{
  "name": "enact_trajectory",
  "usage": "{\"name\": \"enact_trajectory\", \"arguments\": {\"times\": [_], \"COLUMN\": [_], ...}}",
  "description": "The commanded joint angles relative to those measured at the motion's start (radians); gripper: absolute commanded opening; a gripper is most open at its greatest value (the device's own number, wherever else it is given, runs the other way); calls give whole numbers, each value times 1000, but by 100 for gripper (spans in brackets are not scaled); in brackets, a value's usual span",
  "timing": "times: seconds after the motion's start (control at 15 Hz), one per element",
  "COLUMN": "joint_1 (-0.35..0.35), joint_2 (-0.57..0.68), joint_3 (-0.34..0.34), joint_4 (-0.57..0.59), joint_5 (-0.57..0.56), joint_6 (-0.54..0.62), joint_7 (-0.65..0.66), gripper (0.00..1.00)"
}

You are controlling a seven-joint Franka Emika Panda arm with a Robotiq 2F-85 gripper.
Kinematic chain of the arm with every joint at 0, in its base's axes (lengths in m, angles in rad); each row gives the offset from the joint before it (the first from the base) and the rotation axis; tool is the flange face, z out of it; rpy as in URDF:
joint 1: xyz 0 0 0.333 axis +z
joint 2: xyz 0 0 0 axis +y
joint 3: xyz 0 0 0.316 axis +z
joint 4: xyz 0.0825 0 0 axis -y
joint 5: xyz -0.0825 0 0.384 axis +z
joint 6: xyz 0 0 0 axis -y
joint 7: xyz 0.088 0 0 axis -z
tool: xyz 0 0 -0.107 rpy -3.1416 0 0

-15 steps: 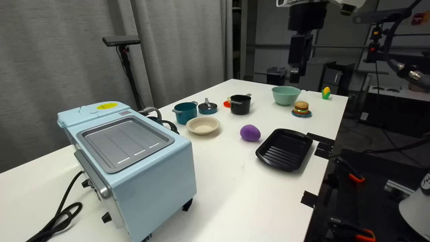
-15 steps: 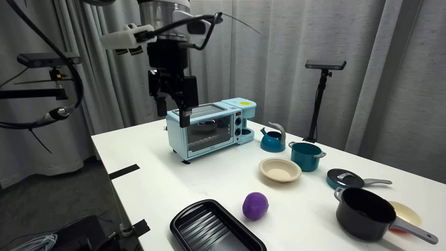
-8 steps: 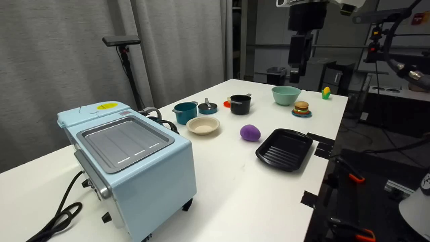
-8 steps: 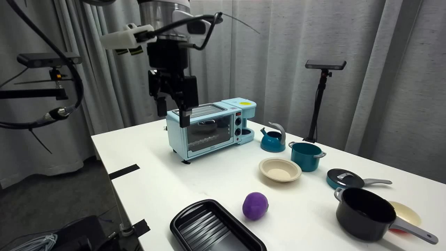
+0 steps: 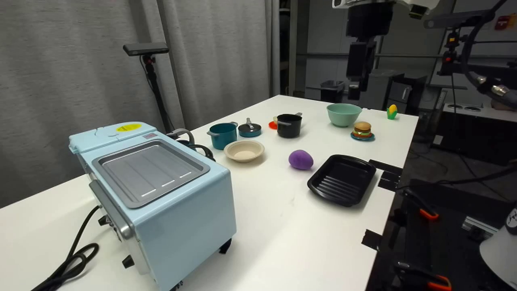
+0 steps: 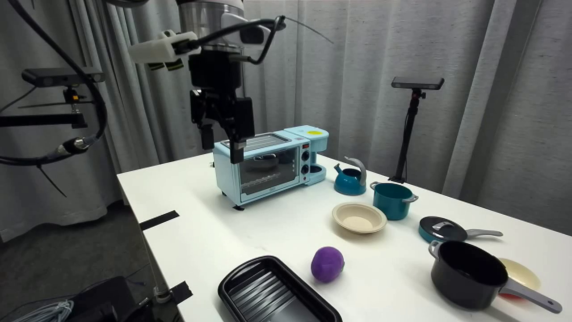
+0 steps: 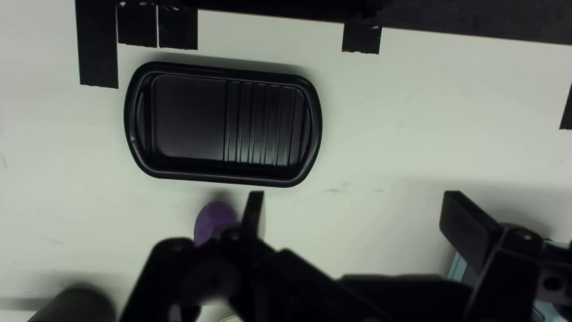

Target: Open the oven

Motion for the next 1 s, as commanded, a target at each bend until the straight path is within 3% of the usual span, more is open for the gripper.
{"name": "enact_trajectory", "arguments": {"times": [0.0,0.47,0.93], "joint_1": [4,11,16], "joint_2": [0,121,292], "joint_3": [-3,14,12], "joint_4": [2,73,317], "joint_5": [-2,7,14], "joint_6": [-2,54,24], "joint_7": [1,25,7], "gripper": [100,100,100]}}
